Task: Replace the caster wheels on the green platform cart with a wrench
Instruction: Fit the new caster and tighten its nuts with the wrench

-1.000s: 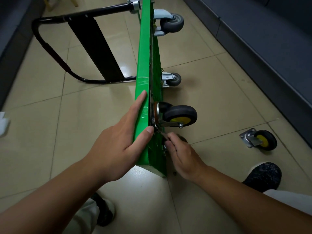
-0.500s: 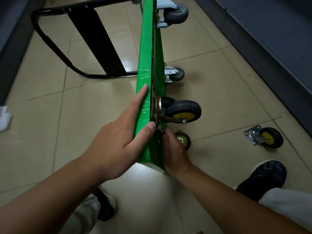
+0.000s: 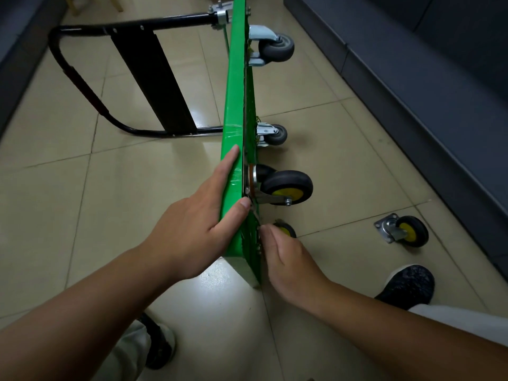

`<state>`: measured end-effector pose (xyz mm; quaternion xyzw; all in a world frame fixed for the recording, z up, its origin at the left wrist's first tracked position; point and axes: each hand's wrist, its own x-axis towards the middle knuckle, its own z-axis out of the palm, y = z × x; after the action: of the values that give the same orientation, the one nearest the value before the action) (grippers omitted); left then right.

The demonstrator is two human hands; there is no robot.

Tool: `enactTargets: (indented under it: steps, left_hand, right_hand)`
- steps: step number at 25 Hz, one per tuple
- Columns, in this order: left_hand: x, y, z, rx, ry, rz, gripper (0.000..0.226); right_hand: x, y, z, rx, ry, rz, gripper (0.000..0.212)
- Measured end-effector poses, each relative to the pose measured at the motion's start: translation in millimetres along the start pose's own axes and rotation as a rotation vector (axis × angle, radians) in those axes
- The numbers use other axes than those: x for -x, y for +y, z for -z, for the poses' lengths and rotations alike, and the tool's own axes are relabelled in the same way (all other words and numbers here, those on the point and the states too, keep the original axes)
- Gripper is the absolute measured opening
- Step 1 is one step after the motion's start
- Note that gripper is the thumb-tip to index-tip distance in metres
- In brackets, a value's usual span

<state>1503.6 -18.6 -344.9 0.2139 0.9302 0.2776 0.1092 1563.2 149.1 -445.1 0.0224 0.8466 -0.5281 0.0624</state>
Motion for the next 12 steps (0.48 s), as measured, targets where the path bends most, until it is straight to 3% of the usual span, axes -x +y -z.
enactTargets:
  steps: [2, 5, 7, 9, 12]
  left_hand:
    - [0.1, 1.7, 0.6, -0.005, -0.001, 0.003, 0.072]
    - [0.1, 1.1, 1.1, -0.021, 0.006, 0.004, 0.073]
    - [0.0, 0.7, 1.5, -0.028, 0.001, 0.0, 0.073]
    - [-0.2, 0.4, 2.1, -0.029, -0.005, -0.002, 0.073]
    - [-0.7, 0.5, 2.5, -0.018, -0.017, 0.003, 0.073]
  right_hand:
    - [4.0, -17.0, 0.6, -0.083, -0.009, -0.105, 0.045]
    - [1.6, -43.1, 2.0, -0.393, -0.038, -0.321, 0.055]
    - [4.6, -51.3, 5.8, -0.435, -0.081, -0.385, 0.052]
    - [11.8, -51.4, 12.0, -0.434, -0.08, -0.375, 0.049]
    - [20.4, -29.6, 21.0, -0.18, 0.145, -0.13, 0.048]
